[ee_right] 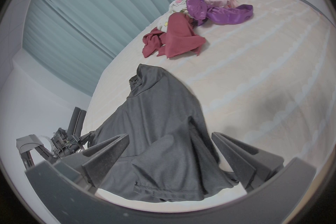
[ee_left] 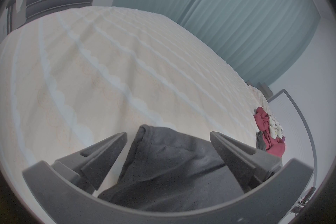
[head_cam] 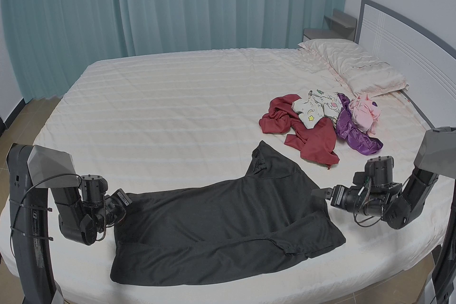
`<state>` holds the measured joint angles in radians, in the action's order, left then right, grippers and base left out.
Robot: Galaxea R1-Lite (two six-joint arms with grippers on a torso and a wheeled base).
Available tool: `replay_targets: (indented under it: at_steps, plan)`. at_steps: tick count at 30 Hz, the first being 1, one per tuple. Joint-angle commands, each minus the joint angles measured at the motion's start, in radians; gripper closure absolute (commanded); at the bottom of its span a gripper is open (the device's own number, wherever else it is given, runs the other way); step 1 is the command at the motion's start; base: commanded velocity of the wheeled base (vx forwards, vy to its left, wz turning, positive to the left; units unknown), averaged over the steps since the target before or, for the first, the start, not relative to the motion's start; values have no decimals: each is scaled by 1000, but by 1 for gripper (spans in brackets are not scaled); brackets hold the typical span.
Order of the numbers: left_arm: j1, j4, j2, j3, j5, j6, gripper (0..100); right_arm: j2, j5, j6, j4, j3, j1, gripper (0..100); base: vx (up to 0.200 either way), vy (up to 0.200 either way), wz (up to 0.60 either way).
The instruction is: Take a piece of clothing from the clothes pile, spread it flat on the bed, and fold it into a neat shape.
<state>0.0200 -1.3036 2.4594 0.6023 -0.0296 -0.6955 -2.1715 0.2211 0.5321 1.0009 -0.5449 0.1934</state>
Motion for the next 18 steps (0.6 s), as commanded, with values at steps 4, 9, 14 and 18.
replay_targets:
  at_steps: [4,9,14,18]
  plan:
    - [5,-8,-13,-24,7,-56,100,-180,-2,-67,-352,-563,26,0,0,0,0]
    - [3,-8,-31,-41,7,-91,100,-324,-23,-139,-407,-741,49,0,0,0,0]
    - [3,-8,-37,-59,-3,-93,100,-413,-32,-178,-484,-908,47,0,0,0,0]
    - [3,-8,-37,-59,-3,-93,100,-476,-34,-185,-571,-1029,60,0,0,0,0]
